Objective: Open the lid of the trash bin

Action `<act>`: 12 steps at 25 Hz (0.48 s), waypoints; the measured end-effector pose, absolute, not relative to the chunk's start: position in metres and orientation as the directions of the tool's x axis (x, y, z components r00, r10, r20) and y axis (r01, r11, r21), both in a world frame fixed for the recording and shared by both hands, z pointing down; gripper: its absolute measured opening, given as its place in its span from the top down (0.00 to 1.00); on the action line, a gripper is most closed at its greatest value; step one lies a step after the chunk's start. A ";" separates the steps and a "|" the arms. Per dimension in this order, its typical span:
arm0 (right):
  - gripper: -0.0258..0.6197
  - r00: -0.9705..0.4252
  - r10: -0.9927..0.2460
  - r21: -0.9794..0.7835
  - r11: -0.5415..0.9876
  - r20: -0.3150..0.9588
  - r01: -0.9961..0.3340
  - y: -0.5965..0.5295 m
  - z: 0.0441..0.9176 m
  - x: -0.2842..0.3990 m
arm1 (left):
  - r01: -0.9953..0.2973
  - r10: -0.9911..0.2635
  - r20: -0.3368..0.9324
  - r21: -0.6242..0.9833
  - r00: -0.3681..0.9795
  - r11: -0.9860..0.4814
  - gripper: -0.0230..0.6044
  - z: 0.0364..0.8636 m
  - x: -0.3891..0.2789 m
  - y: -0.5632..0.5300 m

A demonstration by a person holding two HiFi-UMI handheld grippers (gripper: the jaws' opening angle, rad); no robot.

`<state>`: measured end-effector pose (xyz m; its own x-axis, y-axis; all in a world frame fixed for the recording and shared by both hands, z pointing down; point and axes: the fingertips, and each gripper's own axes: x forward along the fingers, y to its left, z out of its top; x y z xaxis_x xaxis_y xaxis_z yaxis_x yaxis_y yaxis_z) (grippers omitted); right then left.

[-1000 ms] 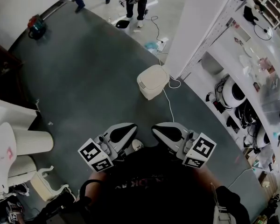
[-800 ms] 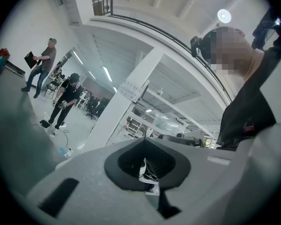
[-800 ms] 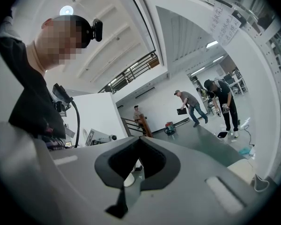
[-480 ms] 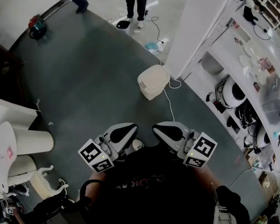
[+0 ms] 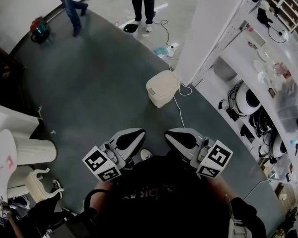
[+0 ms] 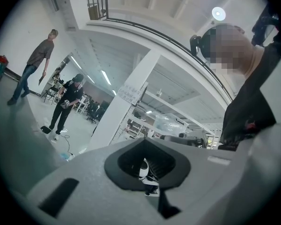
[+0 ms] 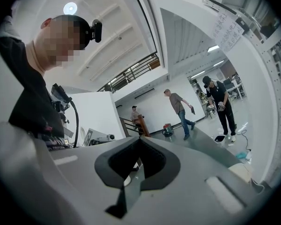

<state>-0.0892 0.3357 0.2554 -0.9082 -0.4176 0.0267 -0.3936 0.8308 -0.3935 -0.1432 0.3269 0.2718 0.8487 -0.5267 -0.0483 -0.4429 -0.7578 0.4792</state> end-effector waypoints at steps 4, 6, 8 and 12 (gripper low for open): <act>0.95 -0.905 -0.423 -0.399 0.825 0.035 -0.401 0.332 0.257 -0.085 | -0.440 -0.530 -0.051 0.493 0.846 -0.750 0.96 0.273 -0.142 0.323; 0.95 -0.903 -0.427 -0.401 0.822 0.036 -0.405 0.327 0.259 -0.081 | -0.444 -0.534 -0.047 0.495 0.844 -0.746 0.96 0.275 -0.139 0.319; 0.95 -0.903 -0.429 -0.407 0.818 0.038 -0.406 0.320 0.262 -0.077 | -0.460 -0.543 -0.035 0.488 0.839 -0.742 0.96 0.279 -0.137 0.312; 0.95 -0.906 -0.423 -0.426 0.813 0.034 -0.396 0.300 0.267 -0.063 | -0.489 -0.562 -0.007 0.484 0.827 -0.725 0.96 0.284 -0.127 0.295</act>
